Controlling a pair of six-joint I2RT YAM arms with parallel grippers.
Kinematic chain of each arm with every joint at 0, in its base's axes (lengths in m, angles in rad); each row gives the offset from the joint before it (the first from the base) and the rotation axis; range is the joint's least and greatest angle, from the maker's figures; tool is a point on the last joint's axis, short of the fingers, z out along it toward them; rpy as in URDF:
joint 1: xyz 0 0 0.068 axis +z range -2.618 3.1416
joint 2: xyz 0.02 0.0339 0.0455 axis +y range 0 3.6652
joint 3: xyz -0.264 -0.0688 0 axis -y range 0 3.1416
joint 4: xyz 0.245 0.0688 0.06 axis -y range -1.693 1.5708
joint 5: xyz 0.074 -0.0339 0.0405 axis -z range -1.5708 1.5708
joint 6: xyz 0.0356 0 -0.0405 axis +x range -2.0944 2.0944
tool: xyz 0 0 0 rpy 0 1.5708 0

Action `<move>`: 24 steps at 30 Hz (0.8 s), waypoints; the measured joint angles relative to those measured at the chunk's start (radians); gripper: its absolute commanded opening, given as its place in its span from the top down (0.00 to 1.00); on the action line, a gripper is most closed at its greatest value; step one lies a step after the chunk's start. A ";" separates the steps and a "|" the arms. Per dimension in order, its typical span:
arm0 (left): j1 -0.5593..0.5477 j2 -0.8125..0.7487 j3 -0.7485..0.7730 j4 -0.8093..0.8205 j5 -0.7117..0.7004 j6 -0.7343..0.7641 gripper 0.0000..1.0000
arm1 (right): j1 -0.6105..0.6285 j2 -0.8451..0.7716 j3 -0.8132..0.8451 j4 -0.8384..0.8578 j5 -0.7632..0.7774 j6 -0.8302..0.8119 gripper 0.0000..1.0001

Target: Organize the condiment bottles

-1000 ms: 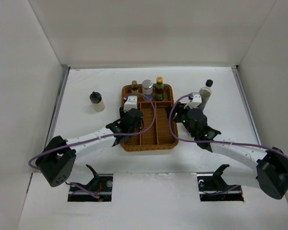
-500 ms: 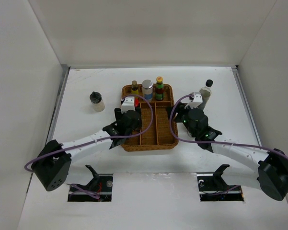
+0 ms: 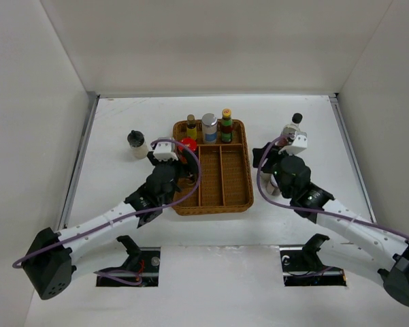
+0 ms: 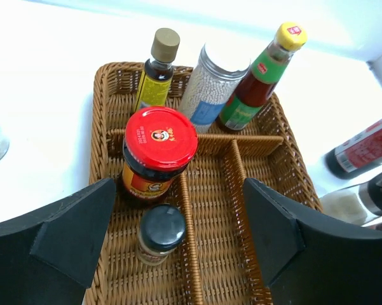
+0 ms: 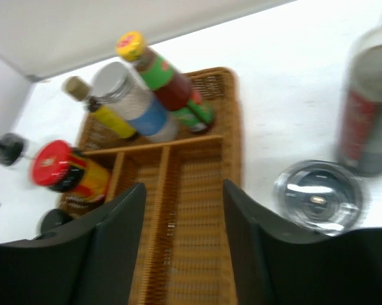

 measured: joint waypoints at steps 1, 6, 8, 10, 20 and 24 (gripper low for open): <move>0.003 -0.014 -0.021 0.026 0.004 0.002 0.19 | 0.000 -0.013 0.000 -0.024 0.026 -0.002 0.29; 0.041 -0.059 -0.131 0.138 0.011 -0.001 0.18 | -0.025 -0.042 0.011 -0.160 0.135 -0.013 0.16; 0.055 -0.063 -0.165 0.172 0.013 -0.005 0.17 | -0.052 -0.031 0.026 -0.214 0.159 -0.014 0.12; 0.065 -0.062 -0.190 0.200 0.019 -0.008 0.17 | -0.081 -0.008 0.042 -0.256 0.174 -0.015 0.09; 0.124 -0.087 -0.289 0.326 0.042 -0.034 0.17 | -0.167 0.194 0.109 -0.331 0.113 -0.040 0.08; 0.145 -0.104 -0.305 0.331 0.047 -0.055 0.17 | -0.177 0.255 0.140 -0.328 0.087 -0.050 0.18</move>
